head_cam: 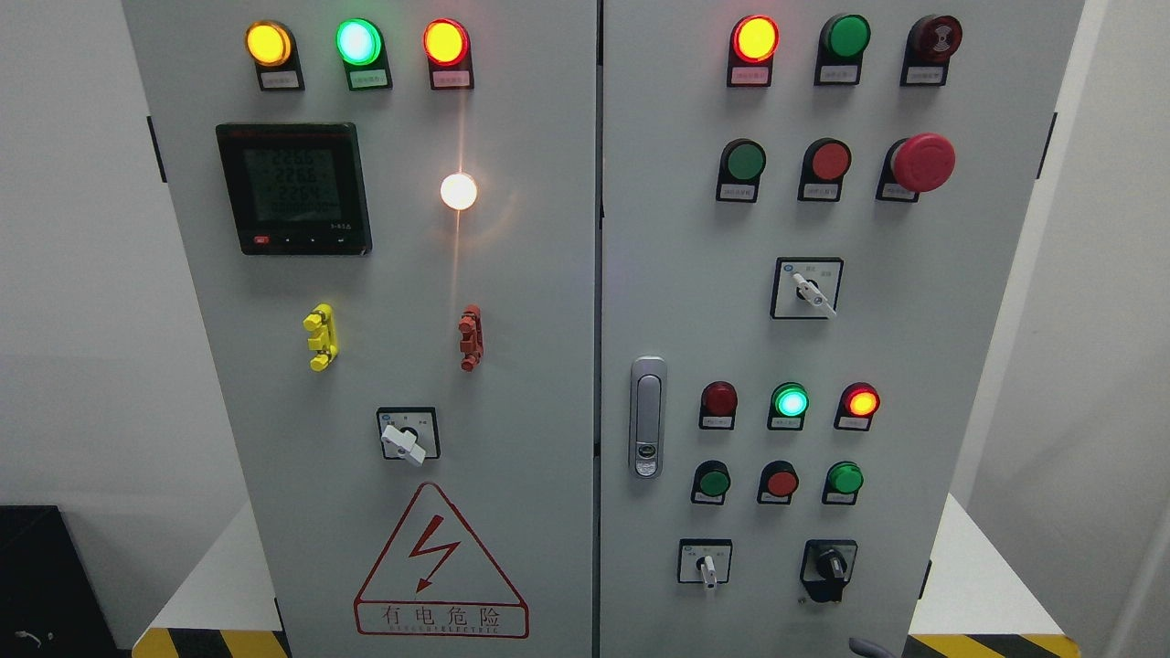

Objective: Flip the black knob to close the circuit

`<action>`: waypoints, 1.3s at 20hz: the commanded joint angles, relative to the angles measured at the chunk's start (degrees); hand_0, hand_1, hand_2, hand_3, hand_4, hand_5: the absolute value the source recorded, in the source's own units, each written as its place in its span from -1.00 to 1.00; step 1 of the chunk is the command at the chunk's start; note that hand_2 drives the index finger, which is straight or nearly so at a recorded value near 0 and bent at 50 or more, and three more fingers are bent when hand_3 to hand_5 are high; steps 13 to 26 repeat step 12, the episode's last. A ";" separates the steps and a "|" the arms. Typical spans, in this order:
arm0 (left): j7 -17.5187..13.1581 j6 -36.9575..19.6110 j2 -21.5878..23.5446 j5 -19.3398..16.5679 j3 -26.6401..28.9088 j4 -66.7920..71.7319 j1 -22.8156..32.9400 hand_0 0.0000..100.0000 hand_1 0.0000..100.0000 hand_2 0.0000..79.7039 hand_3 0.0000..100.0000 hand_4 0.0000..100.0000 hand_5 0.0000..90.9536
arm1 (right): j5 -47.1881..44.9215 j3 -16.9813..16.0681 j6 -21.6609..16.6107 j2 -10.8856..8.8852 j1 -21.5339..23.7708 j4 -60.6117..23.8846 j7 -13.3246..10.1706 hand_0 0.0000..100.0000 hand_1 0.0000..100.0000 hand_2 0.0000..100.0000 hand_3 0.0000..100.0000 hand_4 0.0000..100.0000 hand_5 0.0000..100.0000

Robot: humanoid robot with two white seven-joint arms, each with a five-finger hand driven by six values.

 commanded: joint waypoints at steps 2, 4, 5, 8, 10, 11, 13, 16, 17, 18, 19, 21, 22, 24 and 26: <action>0.05 -0.05 -0.01 0.00 0.03 0.03 0.00 -0.76 0.11 -1.00 -1.00 -1.00 -1.00 | -11.87 0.67 -5.00 -0.75 7.02 -5.05 1.09 -1.00 -1.00 -0.81 -0.59 -0.73 -0.88; 0.05 -0.05 -0.01 0.00 0.03 -0.05 0.00 -0.76 0.11 -1.00 -1.00 -1.00 -1.00 | -13.72 0.67 -5.80 -1.01 7.90 -5.05 2.76 -1.00 -1.00 -0.83 -0.63 -0.79 -0.93; 0.05 -0.05 -0.01 0.00 -0.06 -0.05 0.00 -0.76 0.11 -1.00 -1.00 -1.00 -1.00 | -14.34 0.67 -5.89 -1.01 7.99 -5.05 3.29 -1.00 -1.00 -0.85 -0.66 -0.83 -0.98; 0.05 -0.05 -0.01 0.00 -0.06 0.03 0.00 -0.76 0.11 -1.00 -1.00 -1.00 -1.00 | -14.96 0.67 -5.89 -1.01 8.78 -5.05 3.64 -1.00 -1.00 -0.90 -0.74 -0.91 -1.00; 0.05 -0.05 -0.01 0.00 -0.06 -0.05 0.00 -0.76 0.11 -1.00 -1.00 -1.00 -1.00 | -15.40 0.67 -5.98 -1.02 8.87 -4.97 3.65 -1.00 -0.99 -0.91 -0.77 -0.94 -1.00; 0.05 -0.05 -0.01 0.00 0.03 -0.05 0.00 -0.76 0.11 -1.00 -1.00 -1.00 -1.00 | -15.75 0.67 -5.98 -1.10 8.87 -4.97 3.65 -1.00 -0.99 -0.91 -0.79 -0.96 -1.00; 0.05 -0.05 -0.01 0.00 0.03 -0.05 0.00 -0.76 0.11 -1.00 -1.00 -1.00 -1.00 | -15.84 0.67 -6.06 -1.10 8.87 -5.05 3.65 -1.00 -1.00 -0.91 -0.80 -0.97 -1.00; 0.05 -0.05 -0.01 0.00 0.03 -0.05 0.00 -0.76 0.11 -1.00 -1.00 -1.00 -1.00 | -15.84 0.67 -6.06 -1.10 8.87 -5.05 3.65 -1.00 -1.00 -0.91 -0.80 -0.97 -1.00; 0.05 -0.05 -0.01 0.00 0.03 -0.05 0.00 -0.76 0.11 -1.00 -1.00 -1.00 -1.00 | -15.84 0.67 -6.06 -1.10 8.87 -5.05 3.65 -1.00 -1.00 -0.91 -0.80 -0.97 -1.00; 0.05 -0.05 -0.01 0.00 0.03 -0.05 0.00 -0.76 0.11 -1.00 -1.00 -1.00 -1.00 | -15.84 0.67 -6.06 -1.10 8.87 -5.05 3.65 -1.00 -1.00 -0.91 -0.80 -0.97 -1.00; 0.05 -0.05 -0.01 0.00 0.03 -0.05 0.00 -0.76 0.11 -1.00 -1.00 -1.00 -1.00 | -15.84 0.67 -6.06 -1.10 8.87 -5.05 3.65 -1.00 -1.00 -0.91 -0.80 -0.97 -1.00; 0.05 -0.05 -0.01 0.00 0.03 -0.05 0.00 -0.76 0.11 -1.00 -1.00 -1.00 -1.00 | -15.84 0.67 -6.06 -1.10 8.87 -5.05 3.65 -1.00 -1.00 -0.91 -0.80 -0.97 -1.00; 0.05 -0.05 -0.01 0.00 0.03 -0.05 0.00 -0.76 0.11 -1.00 -1.00 -1.00 -1.00 | -15.84 0.67 -6.06 -1.10 8.87 -5.05 3.65 -1.00 -1.00 -0.91 -0.80 -0.97 -1.00; 0.05 -0.05 -0.01 0.00 0.03 -0.05 0.00 -0.76 0.11 -1.00 -1.00 -1.00 -1.00 | -15.84 0.67 -6.06 -1.10 8.87 -5.05 3.65 -1.00 -1.00 -0.91 -0.80 -0.97 -1.00; 0.05 -0.05 -0.01 0.00 0.03 -0.05 0.00 -0.76 0.11 -1.00 -1.00 -1.00 -1.00 | -15.84 0.67 -6.06 -1.10 8.87 -5.05 3.65 -1.00 -1.00 -0.91 -0.80 -0.97 -1.00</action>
